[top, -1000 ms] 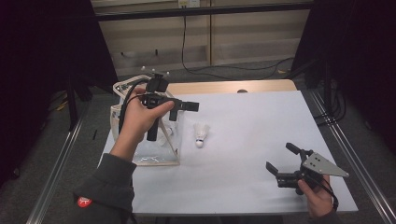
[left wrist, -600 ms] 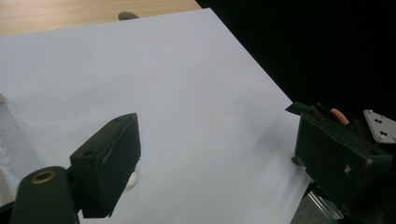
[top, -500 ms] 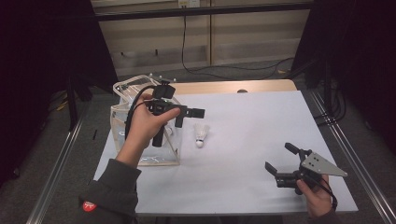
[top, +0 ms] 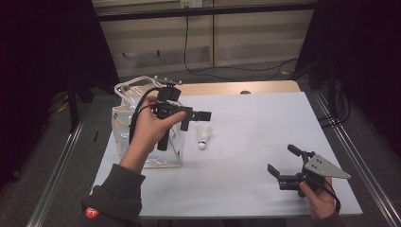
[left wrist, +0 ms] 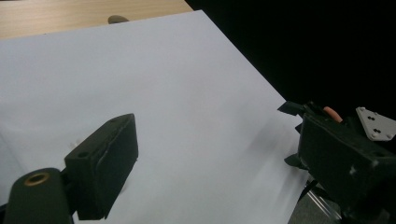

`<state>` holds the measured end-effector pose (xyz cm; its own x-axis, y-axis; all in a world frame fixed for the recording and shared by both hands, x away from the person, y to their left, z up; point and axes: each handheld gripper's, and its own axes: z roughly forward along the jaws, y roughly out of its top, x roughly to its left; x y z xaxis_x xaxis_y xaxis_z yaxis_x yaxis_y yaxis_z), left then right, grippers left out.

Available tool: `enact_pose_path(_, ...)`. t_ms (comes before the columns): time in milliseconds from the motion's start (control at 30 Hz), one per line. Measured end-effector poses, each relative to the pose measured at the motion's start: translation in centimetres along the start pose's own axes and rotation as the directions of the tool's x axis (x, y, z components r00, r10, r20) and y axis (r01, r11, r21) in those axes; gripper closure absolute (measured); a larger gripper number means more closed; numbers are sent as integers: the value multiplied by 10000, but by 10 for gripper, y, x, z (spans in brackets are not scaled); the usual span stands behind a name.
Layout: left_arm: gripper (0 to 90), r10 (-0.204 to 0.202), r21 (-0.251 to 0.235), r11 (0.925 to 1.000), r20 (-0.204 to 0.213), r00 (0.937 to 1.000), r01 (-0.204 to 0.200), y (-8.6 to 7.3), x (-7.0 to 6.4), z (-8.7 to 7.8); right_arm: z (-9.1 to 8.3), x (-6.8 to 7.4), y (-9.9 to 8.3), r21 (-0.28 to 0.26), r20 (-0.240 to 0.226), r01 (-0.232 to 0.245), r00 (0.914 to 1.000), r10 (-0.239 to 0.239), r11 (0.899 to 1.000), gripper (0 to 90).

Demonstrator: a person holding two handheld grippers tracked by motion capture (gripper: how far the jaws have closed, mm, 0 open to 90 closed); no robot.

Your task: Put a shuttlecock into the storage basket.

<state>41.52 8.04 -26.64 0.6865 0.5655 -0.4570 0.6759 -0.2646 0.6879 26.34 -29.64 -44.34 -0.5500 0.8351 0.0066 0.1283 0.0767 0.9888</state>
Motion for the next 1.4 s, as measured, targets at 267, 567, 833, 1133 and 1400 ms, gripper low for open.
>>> enact_pose_path(267, 109, 29, 162, 9999, 453, 9990, -36, -8, -8, 12, 0, -1, 0, 23, 5, -1, 10000, 1, 10000, 3)
enact_pose_path(567, 102, -51, 259, 9997, 519, 9986, 38, -20, -6, 21, 4, 0, 1, 35, -90, -4, 10000, 4, 10000, 3)
enact_pose_path(833, 89, 100, 359, 9993, 374, 9992, -113, -27, -7, 28, 3, 0, 1, -2, -117, -29, 9999, 29, 10000, 3)
enact_pose_path(1133, 66, 24, 470, 9989, 295, 9996, -37, -38, -3, 43, 2, 0, 1, 6, -99, -13, 9999, 13, 10000, 3)
enact_pose_path(1400, 53, 102, 515, 9986, 271, 9996, -115, -47, 0, 52, 2, 0, 1, -7, -98, -20, 9999, 20, 10000, 3)
